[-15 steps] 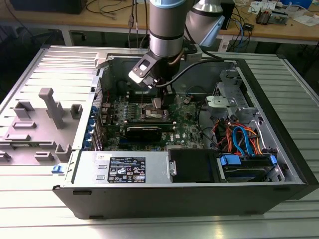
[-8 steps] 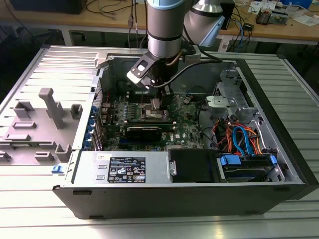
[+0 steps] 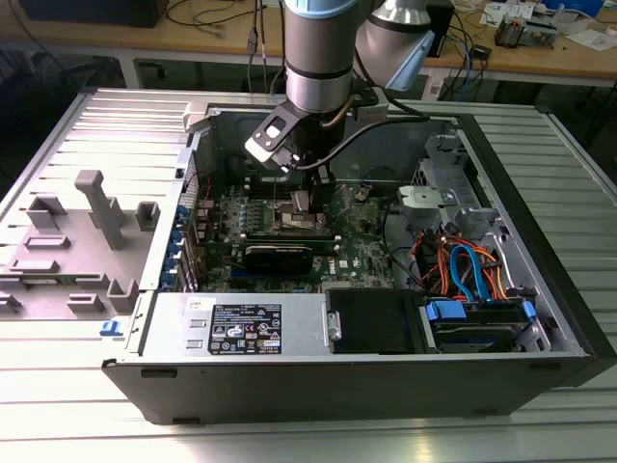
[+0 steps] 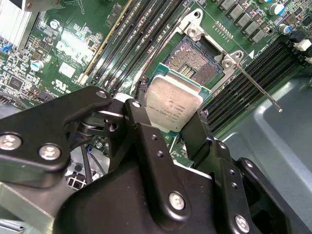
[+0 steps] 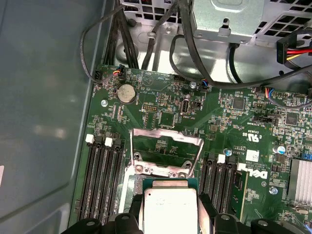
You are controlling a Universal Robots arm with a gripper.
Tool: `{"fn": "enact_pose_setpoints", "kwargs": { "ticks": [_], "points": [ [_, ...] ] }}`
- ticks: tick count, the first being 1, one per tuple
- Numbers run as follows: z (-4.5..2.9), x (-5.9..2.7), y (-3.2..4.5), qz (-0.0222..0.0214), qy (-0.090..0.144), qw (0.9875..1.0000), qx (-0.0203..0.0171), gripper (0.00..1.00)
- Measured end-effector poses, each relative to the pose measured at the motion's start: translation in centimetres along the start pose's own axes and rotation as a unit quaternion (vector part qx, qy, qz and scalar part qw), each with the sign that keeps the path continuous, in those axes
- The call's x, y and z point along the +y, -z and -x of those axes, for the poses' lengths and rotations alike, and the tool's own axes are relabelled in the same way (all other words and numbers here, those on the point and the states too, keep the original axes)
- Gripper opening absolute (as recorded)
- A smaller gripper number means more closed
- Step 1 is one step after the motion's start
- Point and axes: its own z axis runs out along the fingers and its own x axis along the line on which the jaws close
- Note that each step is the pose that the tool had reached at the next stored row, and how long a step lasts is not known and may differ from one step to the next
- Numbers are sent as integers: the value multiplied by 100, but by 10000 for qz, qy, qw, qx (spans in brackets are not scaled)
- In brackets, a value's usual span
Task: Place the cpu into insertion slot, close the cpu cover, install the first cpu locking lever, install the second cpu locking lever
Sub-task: 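Place the cpu into insertion slot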
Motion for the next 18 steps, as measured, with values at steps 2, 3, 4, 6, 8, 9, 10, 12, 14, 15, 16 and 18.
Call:
{"fn": "enact_pose_setpoints", "kwargs": {
  "ticks": [2,3,4,6,8,9,10,12,14,15,16,18],
  "points": [
    [0,0,0,0,-1,10000,0,54],
    [0,0,0,0,-1,10000,0,54],
    [0,0,0,0,-2,10000,0,54],
    [0,-1,0,-1,-5,10000,-1,54],
    [0,-1,-8,1,-34,10000,0,54],
    [0,-1,-12,2,-58,10000,-2,54],
    [0,-1,-15,2,-90,10000,-4,54],
    [0,-3,-25,5,-202,9998,-8,54],
    [0,-6,-49,10,-417,9991,-16,54],
    [0,-8,-56,11,-474,9989,-19,54],
    [-1,-12,-63,12,-533,9986,-21,54],
    [-2,-21,-72,14,-618,9981,-25,54]
  ]
}}
